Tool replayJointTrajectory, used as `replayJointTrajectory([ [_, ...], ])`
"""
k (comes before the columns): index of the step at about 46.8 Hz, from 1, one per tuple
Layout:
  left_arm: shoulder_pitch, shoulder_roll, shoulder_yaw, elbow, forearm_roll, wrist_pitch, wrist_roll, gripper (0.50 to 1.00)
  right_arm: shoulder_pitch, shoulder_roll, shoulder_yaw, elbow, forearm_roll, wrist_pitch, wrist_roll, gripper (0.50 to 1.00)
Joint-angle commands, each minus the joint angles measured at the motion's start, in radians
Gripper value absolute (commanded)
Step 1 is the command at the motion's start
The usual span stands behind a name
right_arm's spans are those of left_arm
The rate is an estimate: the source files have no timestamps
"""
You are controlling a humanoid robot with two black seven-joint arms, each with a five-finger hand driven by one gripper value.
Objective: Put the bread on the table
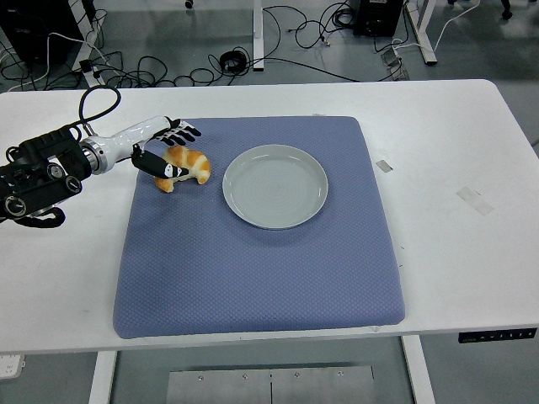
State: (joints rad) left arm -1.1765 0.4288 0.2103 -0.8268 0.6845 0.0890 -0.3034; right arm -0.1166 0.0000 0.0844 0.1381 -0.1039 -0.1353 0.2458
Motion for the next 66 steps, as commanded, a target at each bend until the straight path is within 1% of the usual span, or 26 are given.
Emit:
replayJointTrajectory([
  [1, 0.0, 0.001, -0.002, 0.0, -0.011, 0.0, 0.001, 0.893, 0.0, 0.0, 0.0, 0.0, 0.001, 0.0, 0.0, 1.0],
  [7, -0.003, 0.004, -0.003, 0.0, -0.091, 0.0, 0.0, 0.954, 0.0, 0.0, 0.0, 0.0, 0.0, 0.0, 0.0, 1.0],
  [10, -0.008, 0.004, -0.003, 0.0, -0.126, 0.0, 0.001, 0.966, 0.0, 0.0, 0.0, 0.0, 0.0, -0.001, 0.0, 1.0],
  [20, -0.015, 0.004, -0.011, 0.0, -0.135, 0.0, 0.0, 0.968, 0.0, 0.0, 0.0, 0.0, 0.0, 0.0, 0.0, 1.0],
  [35, -0.015, 0.008, -0.106, 0.0, -0.146, 0.0, 0.0, 0.969, 0.0, 0.0, 0.0, 0.0, 0.0, 0.0, 0.0, 1.0],
  [41, -0.019, 0.019, -0.138, 0.0, -0.186, 0.0, 0.0, 0.972, 0.0, 0.0, 0.0, 0.0, 0.001, 0.0, 0.0, 1.0],
  [56, -0.057, 0.022, -0.157, 0.0, -0.269, -0.002, 0.0, 0.977, 0.0, 0.0, 0.0, 0.0, 0.0, 0.0, 0.0, 1.0],
  [61, -0.058, 0.042, -0.196, 0.0, -0.342, -0.003, 0.0, 0.977, 0.0, 0.0, 0.0, 0.0, 0.0, 0.0, 0.0, 1.0],
  [66, -0.057, 0.042, -0.215, 0.0, -0.421, -0.006, 0.001, 0.977, 0.0, 0.0, 0.0, 0.0, 0.0, 0.0, 0.0, 1.0],
])
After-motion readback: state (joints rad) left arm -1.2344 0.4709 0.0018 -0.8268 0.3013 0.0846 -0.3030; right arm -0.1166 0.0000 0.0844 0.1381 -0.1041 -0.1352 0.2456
